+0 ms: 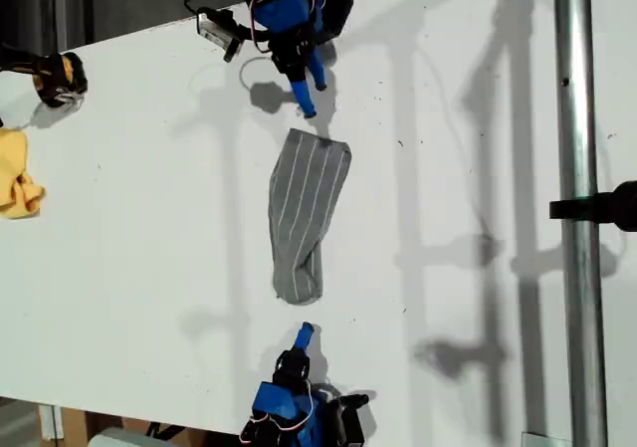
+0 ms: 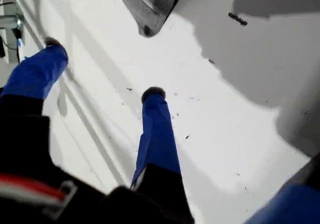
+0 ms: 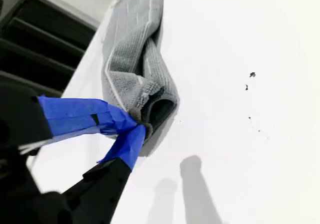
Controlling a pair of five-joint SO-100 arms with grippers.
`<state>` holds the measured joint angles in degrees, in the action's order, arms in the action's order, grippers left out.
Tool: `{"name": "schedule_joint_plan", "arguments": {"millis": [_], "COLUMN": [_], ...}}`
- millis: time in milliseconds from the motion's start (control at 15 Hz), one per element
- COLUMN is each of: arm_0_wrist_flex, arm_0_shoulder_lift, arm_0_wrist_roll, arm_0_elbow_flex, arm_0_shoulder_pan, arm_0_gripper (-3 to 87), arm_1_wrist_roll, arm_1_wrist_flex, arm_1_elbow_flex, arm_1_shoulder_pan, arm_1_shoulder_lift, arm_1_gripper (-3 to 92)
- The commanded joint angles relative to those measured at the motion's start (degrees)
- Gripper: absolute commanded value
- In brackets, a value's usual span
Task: Grasp corners of a towel and fold twice.
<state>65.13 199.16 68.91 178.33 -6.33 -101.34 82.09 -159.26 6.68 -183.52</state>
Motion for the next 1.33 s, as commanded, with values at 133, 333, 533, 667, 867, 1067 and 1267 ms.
{"name": "schedule_joint_plan", "arguments": {"millis": [133, 333, 533, 667, 867, 1067, 1267], "arm_0_wrist_flex": [-0.4, 0.4, 0.4, 0.5, 0.6, 0.8, 0.8], "arm_0_shoulder_lift": [0.2, 0.2, 0.2, 0.2, 0.2, 0.2, 0.2], "arm_0_wrist_roll": [-0.2, 0.5, 0.9, 0.7, 0.5, 0.8, 0.9], "arm_0_elbow_flex": [0.3, 0.3, 0.3, 0.3, 0.4, 0.4, 0.4], "arm_0_shoulder_pan": [0.2, 1.1, 1.8, 1.6, 1.4, 1.9, 1.9], "arm_0_gripper": [-1.5, -1.5, -1.5, -1.5, -1.5, -1.5, -1.5], "arm_1_wrist_roll": [11.3, 18.4, 19.9, 20.0, 22.3, 28.6, 32.3], "arm_1_wrist_flex": [-14.9, -24.3, -27.3, -27.8, -29.2, -29.1, -27.7], "arm_1_elbow_flex": [10.1, 25.7, 31.3, 33.9, 44.3, 57.2, 58.5], "arm_1_shoulder_pan": [-10.6, -15.2, -16.7, -16.9, -16.7, -17.5, -19.7], "arm_1_shoulder_lift": [36.2, 71.6, 81.4, 84.8, 96.2, 105.9, 102.6], "arm_1_gripper": [37.5, 37.8, 37.7, 37.7, 38.1, 31.3, 11.7]}}
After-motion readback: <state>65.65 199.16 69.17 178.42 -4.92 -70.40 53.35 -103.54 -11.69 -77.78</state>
